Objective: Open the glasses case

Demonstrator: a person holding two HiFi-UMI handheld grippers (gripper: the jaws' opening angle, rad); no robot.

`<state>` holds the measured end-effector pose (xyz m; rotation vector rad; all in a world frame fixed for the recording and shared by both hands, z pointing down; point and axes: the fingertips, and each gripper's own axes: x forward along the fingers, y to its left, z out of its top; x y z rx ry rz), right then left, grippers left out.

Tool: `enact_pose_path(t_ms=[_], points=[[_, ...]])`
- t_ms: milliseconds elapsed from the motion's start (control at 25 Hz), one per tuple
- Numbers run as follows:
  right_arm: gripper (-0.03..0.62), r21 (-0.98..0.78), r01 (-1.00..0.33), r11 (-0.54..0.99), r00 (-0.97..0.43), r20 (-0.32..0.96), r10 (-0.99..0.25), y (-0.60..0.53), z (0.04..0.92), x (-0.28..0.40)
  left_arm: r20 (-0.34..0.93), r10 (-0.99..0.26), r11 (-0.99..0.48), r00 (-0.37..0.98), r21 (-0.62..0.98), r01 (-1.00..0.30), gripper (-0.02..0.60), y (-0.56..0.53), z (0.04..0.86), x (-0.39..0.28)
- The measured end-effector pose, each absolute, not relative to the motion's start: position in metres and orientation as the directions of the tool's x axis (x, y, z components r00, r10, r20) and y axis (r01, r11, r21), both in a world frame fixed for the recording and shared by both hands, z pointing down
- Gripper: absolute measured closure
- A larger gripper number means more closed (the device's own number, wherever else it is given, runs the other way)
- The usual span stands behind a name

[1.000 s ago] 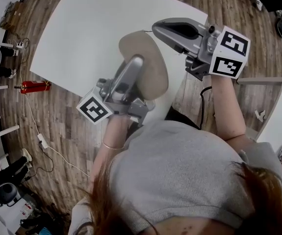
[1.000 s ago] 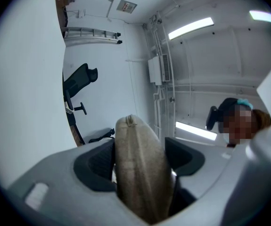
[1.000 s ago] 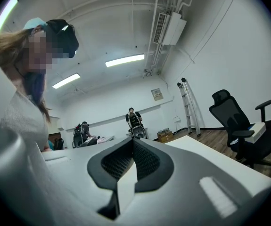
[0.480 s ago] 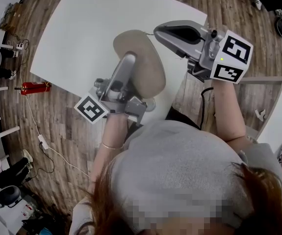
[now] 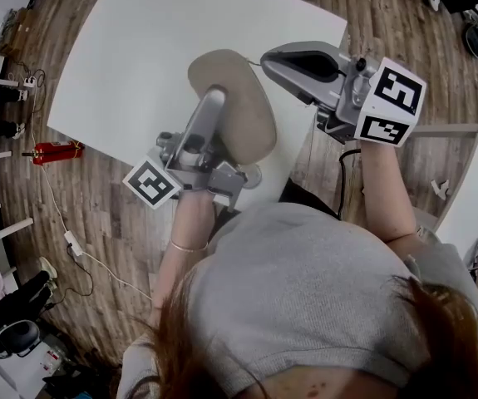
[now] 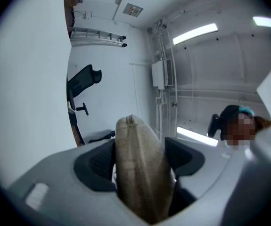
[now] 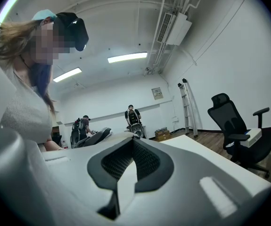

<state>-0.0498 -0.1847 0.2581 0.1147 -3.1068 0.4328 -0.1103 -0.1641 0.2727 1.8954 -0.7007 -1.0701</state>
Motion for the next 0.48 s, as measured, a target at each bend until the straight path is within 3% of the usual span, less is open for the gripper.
enact_pose_path(t_ms=[480], points=[[0.591, -0.251, -0.076, 0.965, -0.997, 0.049, -0.066, -0.1768, 0.2631, -0.0472, -0.400, -0.777, -0.489, 0.486, 0.870, -0.067, 0.259, -0.1678, 0.2739, -0.1146]])
